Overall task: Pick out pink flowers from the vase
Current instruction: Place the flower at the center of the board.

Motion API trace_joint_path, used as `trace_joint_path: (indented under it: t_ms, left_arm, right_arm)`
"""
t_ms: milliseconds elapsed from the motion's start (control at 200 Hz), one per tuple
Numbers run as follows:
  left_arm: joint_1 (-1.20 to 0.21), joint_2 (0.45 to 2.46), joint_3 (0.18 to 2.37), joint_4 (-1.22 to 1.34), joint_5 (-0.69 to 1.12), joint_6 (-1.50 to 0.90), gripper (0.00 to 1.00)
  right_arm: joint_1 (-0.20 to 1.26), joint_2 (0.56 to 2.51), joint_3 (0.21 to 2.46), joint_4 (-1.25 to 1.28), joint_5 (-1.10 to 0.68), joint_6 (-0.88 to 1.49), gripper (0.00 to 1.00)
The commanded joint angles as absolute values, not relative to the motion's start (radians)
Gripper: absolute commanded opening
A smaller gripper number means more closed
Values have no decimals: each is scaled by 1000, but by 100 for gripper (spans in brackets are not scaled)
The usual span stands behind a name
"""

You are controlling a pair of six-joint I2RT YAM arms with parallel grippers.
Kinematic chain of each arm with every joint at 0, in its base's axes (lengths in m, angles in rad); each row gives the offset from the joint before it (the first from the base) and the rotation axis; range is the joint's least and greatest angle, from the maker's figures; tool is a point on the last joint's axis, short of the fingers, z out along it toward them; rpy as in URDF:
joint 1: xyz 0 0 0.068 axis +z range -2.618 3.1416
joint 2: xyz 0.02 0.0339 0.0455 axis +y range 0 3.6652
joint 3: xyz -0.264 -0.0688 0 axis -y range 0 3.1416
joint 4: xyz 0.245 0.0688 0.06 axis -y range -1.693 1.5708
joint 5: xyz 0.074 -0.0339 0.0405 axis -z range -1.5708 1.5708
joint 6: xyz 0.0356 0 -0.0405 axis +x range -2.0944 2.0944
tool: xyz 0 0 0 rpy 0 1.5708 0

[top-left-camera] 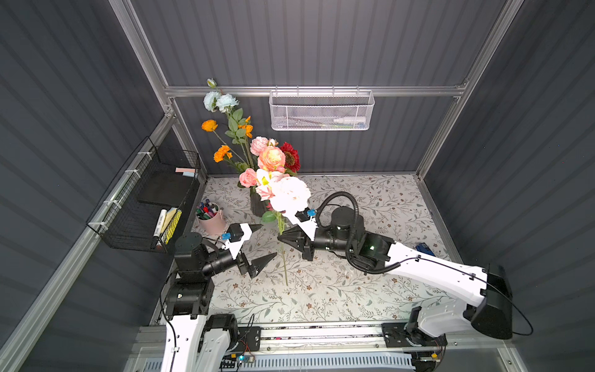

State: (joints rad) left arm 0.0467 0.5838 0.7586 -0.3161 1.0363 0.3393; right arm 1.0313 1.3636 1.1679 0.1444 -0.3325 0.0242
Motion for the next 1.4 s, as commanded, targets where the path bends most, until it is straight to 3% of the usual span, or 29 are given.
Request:
trace_joint_path:
  t_ms: [0,325,635,946,1396]
  left_arm:
    - [42,588,743,-304,973,376,99]
    - [41,678,741,-154,923,255,99]
    - [38,691,731,-109,890,290,99]
    - [36,778,695,-116,808,311,100]
    - [35,895,699,-76,598,333,99]
  right_arm:
    - [1032,1288,1164,55,-208,-11,0]
    - [978,1089,1176,-238,46,7,1]
    - [625,1065,1154,-510,-64,222,1]
    - [397,1300,1144,-617,-235,160,0]
    - [259,1670,1239,-584,-419,141,0]
